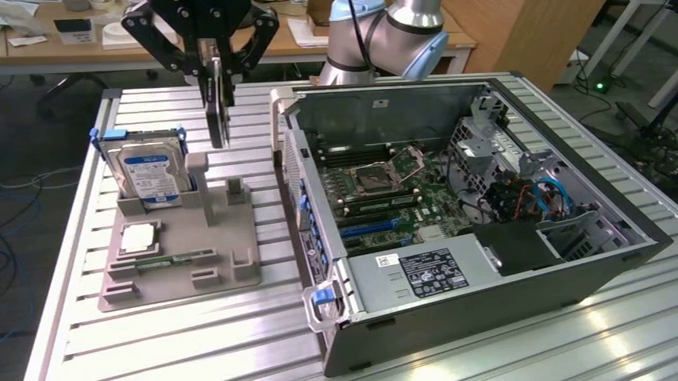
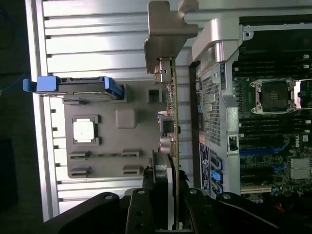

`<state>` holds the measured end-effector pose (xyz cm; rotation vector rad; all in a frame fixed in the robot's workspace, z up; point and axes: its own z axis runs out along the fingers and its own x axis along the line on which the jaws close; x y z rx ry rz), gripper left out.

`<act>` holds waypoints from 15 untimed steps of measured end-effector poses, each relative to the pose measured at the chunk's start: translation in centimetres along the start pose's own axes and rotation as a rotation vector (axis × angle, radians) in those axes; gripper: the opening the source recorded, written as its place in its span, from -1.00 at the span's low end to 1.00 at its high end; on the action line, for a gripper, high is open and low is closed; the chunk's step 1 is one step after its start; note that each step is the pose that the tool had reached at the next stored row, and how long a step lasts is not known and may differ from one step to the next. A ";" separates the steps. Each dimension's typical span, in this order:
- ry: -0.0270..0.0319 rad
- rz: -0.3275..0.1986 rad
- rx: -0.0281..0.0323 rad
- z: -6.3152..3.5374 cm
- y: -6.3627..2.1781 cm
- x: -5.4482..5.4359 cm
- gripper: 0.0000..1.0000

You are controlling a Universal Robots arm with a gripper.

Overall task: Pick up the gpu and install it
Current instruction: 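Pick up the gpu and move the gpu toward the slot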

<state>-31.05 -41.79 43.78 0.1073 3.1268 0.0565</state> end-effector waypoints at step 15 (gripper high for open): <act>0.0067 -0.015 0.0080 0.02 0.02 -0.1 -0.44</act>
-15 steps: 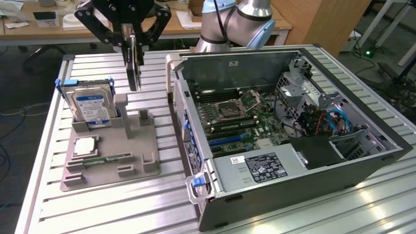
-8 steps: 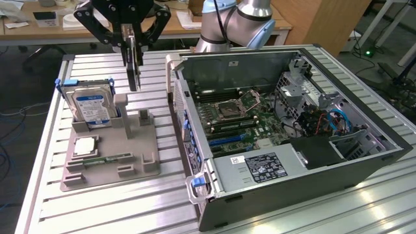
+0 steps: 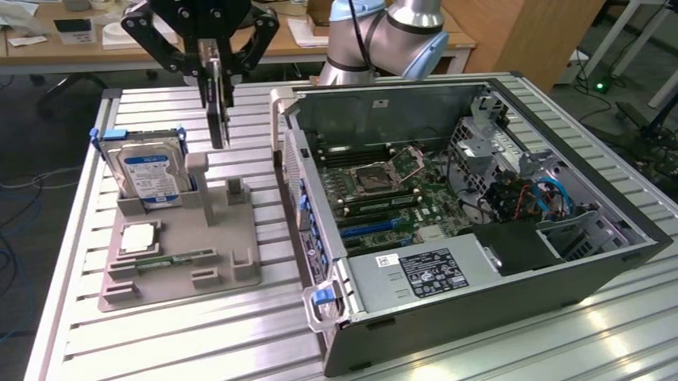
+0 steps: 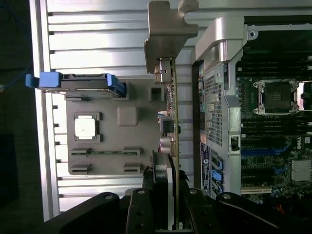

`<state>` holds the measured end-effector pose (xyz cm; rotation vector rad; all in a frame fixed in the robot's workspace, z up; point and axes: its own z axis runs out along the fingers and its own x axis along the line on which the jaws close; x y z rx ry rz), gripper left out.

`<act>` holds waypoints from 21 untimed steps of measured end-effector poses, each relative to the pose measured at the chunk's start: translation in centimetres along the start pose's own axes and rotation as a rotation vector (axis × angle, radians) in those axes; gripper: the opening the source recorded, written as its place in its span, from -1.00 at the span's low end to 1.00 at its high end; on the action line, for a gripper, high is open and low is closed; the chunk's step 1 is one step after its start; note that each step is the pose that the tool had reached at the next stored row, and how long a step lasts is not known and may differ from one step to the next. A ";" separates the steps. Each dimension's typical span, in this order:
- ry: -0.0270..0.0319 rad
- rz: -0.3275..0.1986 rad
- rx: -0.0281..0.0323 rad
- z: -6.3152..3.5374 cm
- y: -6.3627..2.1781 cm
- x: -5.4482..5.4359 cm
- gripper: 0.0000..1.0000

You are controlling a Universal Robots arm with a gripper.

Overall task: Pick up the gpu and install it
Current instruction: 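Pick up the gpu and move the gpu toward the slot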

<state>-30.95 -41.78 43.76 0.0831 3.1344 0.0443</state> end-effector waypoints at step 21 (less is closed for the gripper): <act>-0.0001 0.000 -0.0001 0.06 0.40 -7.7 -0.44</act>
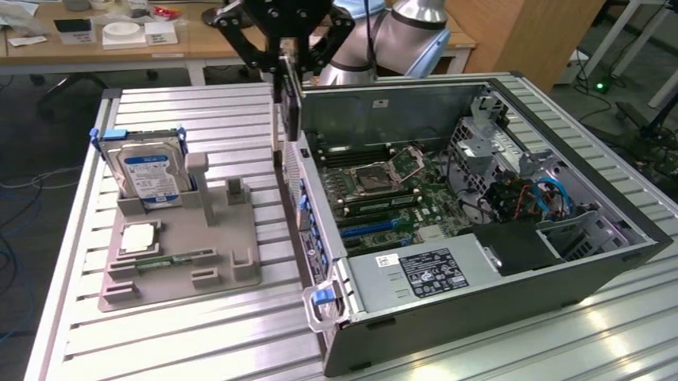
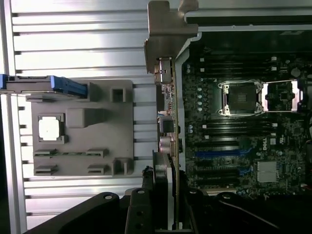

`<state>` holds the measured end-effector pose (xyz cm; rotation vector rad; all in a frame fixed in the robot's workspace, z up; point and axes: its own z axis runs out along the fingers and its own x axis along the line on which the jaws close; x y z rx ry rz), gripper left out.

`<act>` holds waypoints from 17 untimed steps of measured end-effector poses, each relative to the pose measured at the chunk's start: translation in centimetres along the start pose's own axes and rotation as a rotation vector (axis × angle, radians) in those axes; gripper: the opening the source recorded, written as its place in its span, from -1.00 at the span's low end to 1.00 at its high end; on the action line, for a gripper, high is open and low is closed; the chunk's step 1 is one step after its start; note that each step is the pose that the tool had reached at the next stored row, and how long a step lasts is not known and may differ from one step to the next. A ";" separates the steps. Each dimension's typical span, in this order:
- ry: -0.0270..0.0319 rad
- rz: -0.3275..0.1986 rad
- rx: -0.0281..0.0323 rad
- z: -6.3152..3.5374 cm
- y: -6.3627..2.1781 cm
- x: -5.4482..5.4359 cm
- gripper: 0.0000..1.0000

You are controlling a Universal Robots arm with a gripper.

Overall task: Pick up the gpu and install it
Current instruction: 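Pick up the gpu and move the gpu toward the slot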

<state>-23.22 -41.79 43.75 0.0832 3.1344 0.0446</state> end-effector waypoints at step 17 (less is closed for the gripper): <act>0.0001 0.000 0.0001 0.08 0.34 -6.4 -0.44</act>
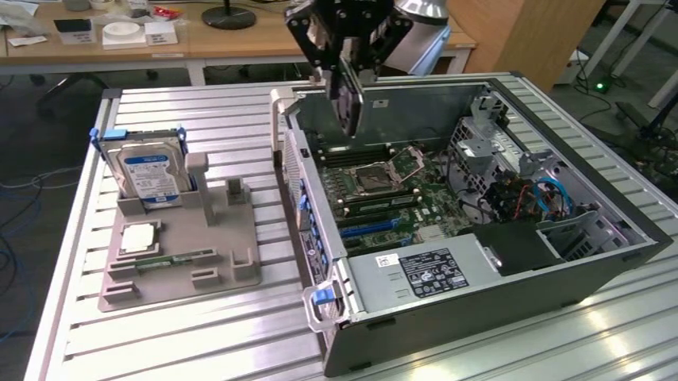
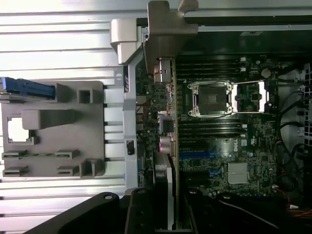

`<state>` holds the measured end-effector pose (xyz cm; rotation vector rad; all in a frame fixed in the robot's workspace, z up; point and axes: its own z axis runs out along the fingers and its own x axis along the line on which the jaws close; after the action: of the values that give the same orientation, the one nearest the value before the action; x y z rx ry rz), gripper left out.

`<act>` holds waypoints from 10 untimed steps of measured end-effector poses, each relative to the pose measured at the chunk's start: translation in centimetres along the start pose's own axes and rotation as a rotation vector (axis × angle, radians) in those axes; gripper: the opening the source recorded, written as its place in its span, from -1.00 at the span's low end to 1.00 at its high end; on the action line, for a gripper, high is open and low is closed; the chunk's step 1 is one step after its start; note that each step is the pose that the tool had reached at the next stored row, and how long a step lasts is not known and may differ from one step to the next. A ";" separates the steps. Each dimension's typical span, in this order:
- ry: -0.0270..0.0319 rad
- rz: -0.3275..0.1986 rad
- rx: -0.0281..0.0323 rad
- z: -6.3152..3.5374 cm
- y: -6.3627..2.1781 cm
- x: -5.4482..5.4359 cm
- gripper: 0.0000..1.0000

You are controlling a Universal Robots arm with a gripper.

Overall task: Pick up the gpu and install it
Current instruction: 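Pick up the gpu and move the gpu toward the slot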

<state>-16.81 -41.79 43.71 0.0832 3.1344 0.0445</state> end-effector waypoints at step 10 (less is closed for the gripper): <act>0.0000 0.000 0.0001 0.05 0.24 -4.5 -0.44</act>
<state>-12.26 -41.79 43.69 0.0833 3.1344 0.0443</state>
